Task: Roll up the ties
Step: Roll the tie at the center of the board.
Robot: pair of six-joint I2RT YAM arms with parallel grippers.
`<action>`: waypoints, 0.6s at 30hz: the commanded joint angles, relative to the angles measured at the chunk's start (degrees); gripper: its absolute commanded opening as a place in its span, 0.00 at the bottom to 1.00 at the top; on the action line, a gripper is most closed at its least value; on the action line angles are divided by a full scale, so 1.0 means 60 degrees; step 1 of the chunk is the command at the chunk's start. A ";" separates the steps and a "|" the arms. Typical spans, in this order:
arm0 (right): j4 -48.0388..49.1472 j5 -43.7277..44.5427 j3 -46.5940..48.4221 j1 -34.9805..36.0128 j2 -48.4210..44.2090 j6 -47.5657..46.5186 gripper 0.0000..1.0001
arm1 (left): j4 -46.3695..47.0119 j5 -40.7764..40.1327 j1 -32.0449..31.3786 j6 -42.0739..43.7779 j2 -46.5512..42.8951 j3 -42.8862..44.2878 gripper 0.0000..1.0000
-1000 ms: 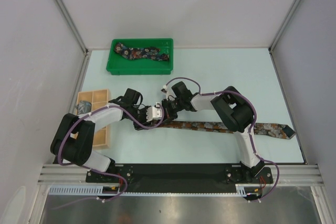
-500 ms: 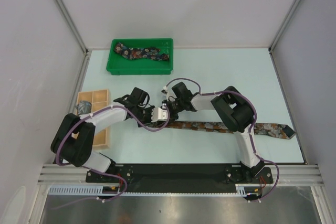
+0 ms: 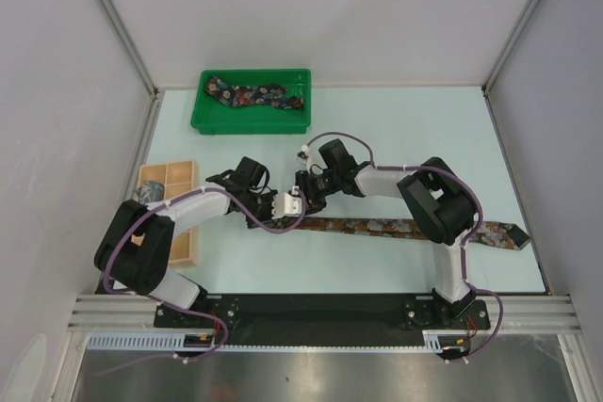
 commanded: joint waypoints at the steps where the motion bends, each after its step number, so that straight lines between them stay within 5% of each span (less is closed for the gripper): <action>1: 0.0585 -0.0094 0.0382 0.0255 0.0563 0.0542 0.38 | 0.0058 0.0137 -0.0067 -0.0175 0.0125 0.0302 0.32; 11: 0.0351 0.0404 0.1013 0.0592 0.1194 0.0425 0.40 | 0.0117 0.0312 -0.0067 -0.0218 0.0096 0.0273 0.34; 14: 0.0234 0.0492 0.1058 0.0592 0.1311 0.0425 0.30 | 0.0117 0.0386 -0.0067 -0.0262 0.0038 0.0243 0.35; 18: -0.0073 0.0536 0.0956 0.0505 0.1312 0.0176 0.02 | 0.0160 0.0459 0.0020 -0.0307 -0.0182 0.0097 0.42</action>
